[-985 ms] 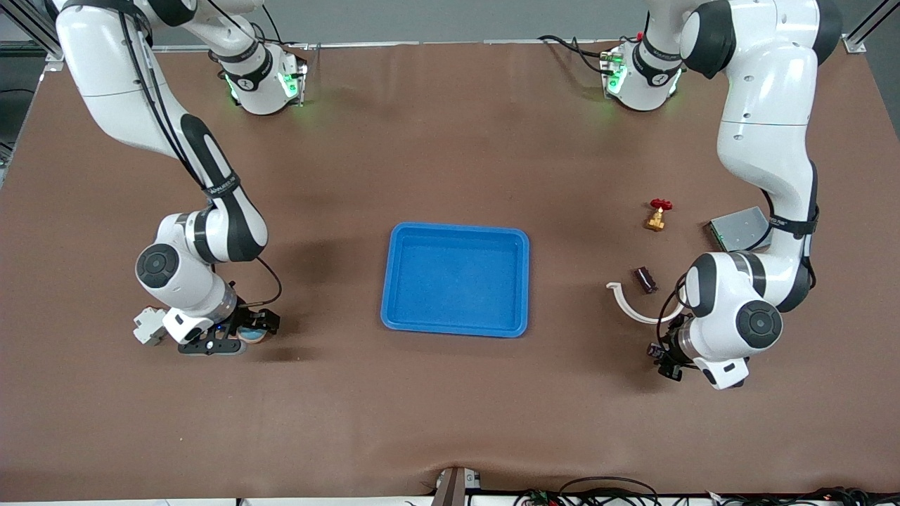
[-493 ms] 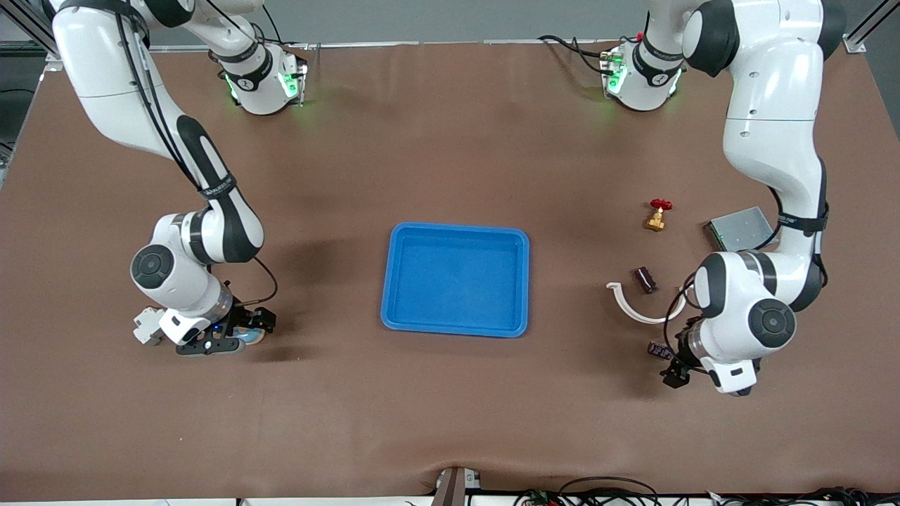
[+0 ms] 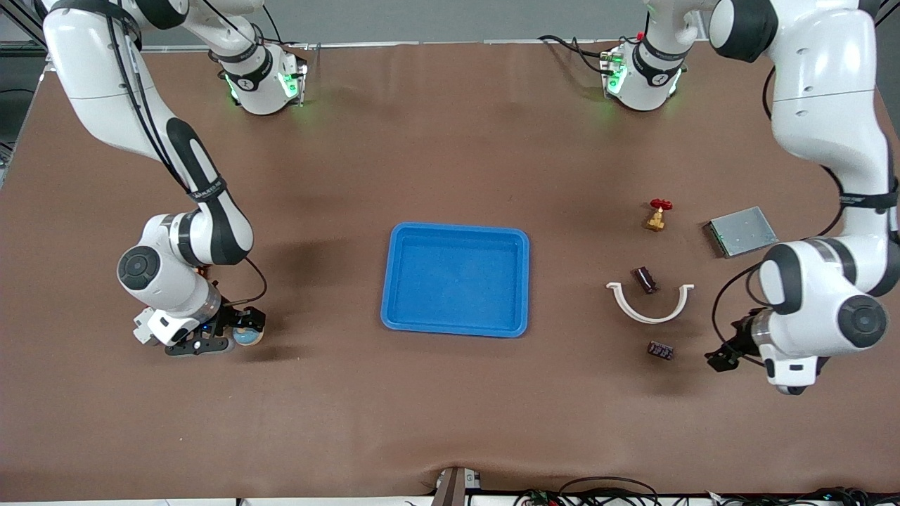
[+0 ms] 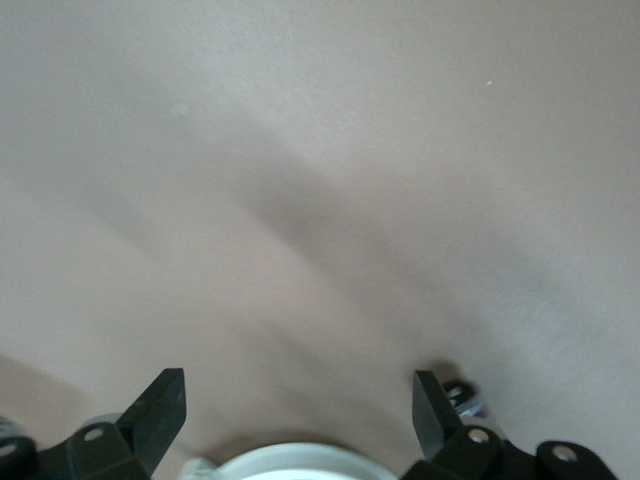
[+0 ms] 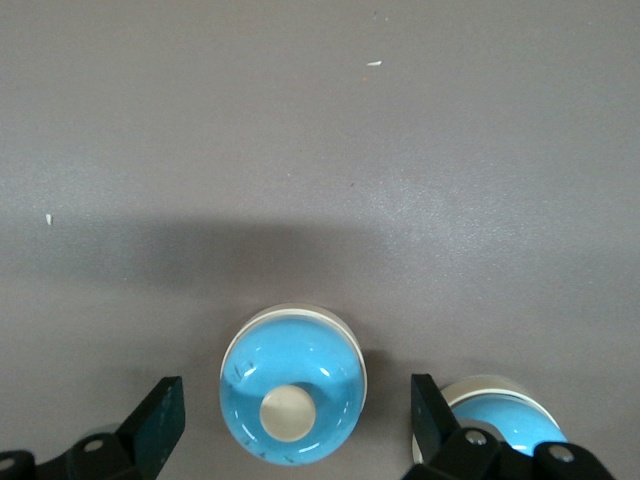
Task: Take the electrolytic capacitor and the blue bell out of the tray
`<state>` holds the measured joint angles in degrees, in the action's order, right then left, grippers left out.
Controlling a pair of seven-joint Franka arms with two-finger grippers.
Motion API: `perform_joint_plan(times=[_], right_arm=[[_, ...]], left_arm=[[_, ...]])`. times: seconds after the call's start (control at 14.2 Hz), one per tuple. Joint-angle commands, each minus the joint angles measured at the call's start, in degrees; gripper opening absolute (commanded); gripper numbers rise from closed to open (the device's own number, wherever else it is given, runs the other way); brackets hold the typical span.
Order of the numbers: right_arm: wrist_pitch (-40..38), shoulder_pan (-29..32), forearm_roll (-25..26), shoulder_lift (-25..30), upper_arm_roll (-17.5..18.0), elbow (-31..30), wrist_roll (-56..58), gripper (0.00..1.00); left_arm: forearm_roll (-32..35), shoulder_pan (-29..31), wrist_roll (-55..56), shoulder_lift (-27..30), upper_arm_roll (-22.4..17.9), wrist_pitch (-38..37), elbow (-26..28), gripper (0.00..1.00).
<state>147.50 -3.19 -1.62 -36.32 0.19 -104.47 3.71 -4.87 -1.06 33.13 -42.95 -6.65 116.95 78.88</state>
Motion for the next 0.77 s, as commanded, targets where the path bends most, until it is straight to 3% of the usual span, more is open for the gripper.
perform_joint_plan(times=[0.0,0.14,0.49,0.56,0.63,0.7], right_arm=[[-1.51,0.73,-0.84,1.16,0.87,-0.47,0.86,1.0],[-1.6,0.29,-1.37,1.07,1.04,0.76,0.25,1.0],[-2.39,-0.15,-1.46,0.2,1.22,5.41,-0.37,1.0],[-2.3,-0.58,-1.55,-0.67,1.22,6.38,-0.72,0.56],[-2.22,-0.76,-1.72,-1.55,1.22,6.91,-1.16,0.01],[-1.95,-1.11,-1.64,-2.17,1.22,7.0,-3.07,0.0]], left_arm=[[-0.32,1.85,-12.42,5.23,0.23,-8.89,1.1,1.0],[-0.41,3.34,-20.79,9.01,0.32,-14.18,1.1,1.0],[-0.32,3.35,-24.76,20.78,0.58,-27.71,0.92,1.0],[-0.32,3.0,-26.43,23.15,0.59,-29.48,0.92,1.0],[-0.58,3.0,-27.49,25.7,0.93,-30.72,0.75,1.0],[-0.5,3.17,-27.5,27.9,1.89,-32.04,0.75,1.0]])
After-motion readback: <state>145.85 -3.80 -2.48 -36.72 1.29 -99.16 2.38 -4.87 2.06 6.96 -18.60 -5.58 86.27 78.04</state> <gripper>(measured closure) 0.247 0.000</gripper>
